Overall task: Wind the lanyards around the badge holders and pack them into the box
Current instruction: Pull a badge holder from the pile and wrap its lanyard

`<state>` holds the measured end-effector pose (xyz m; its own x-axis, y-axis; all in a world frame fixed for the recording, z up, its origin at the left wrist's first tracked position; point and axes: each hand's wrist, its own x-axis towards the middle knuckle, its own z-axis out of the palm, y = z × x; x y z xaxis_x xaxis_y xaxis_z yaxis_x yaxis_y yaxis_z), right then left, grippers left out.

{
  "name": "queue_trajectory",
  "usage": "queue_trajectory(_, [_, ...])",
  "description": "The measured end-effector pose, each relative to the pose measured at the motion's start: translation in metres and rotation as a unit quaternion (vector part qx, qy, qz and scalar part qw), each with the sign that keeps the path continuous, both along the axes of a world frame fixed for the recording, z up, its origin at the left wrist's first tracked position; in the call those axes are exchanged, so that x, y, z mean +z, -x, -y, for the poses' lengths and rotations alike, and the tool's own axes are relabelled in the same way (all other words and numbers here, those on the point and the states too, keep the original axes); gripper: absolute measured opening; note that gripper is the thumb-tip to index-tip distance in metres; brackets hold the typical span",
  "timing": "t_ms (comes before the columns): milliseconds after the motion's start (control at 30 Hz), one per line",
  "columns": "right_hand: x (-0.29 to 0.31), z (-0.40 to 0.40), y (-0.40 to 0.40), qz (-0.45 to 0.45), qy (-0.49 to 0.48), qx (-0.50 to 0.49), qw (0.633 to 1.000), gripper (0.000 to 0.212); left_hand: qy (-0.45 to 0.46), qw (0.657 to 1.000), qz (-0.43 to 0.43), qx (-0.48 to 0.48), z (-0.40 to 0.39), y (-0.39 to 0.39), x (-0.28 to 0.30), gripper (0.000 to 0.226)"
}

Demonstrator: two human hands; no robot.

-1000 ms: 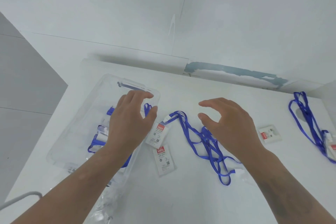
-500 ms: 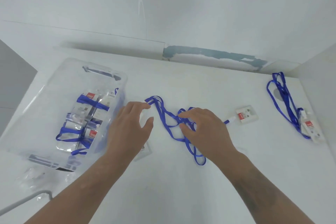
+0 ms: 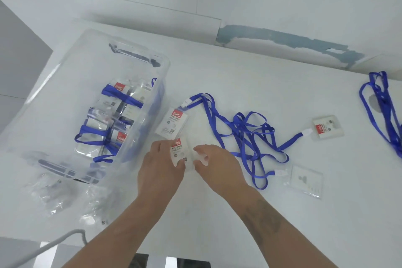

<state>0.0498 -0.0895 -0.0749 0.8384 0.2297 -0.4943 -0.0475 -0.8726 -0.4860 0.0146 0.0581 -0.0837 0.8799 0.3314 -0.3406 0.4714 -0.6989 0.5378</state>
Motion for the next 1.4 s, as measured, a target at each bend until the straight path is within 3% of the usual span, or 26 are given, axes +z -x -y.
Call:
queue_trajectory(167, [-0.006,-0.013,0.005,-0.006,-0.017,-0.024,1.0,0.039,0.015,1.0,0.012,0.004,0.002,-0.002,-0.006,0.047])
queue_trajectory(267, [-0.006,-0.015,0.003,-0.043,-0.07,-0.114,0.99,0.037,0.033,0.999,0.017,0.018,0.002,-0.003,-0.006,0.045])
queue_trajectory(400, [-0.004,-0.014,-0.001,-0.151,-0.181,-0.277,0.932,0.03,0.058,0.998,0.024,0.009,0.004,-0.004,-0.002,0.042])
queue_trajectory(633, [0.021,0.002,0.004,-0.229,-0.272,-0.366,0.86,0.012,0.103,0.994,-0.027,0.024,0.006,-0.005,0.01,0.045])
queue_trajectory(733, [0.032,0.014,0.01,-0.231,-0.318,-0.394,0.831,0.014,0.166,0.983,-0.049,0.065,0.006,-0.011,0.022,0.043])
queue_trajectory(867, [0.05,0.024,0.017,-0.228,-0.364,-0.399,0.81,0.017,0.323,0.938,-0.069,0.108,0.008,-0.024,0.046,0.012])
queue_trajectory(967, [0.067,0.029,0.017,-0.213,-0.362,-0.385,0.822,0.016,0.394,0.912,-0.062,0.097,0.011,-0.033,0.073,0.01])
queue_trajectory(1067, [0.085,0.036,0.018,-0.18,-0.34,-0.364,0.848,0.015,0.409,0.909,-0.041,0.065,0.012,-0.043,0.1,0.009])
queue_trajectory(1267, [0.124,0.07,0.008,0.086,-0.249,-0.313,0.913,0.037,0.411,0.911,-0.01,-0.018,0.015,-0.067,0.168,0.011])
queue_trajectory(1400, [0.152,0.07,-0.004,0.158,-0.245,-0.224,0.93,0.047,0.432,0.9,-0.006,-0.062,0.023,-0.077,0.206,0.012])
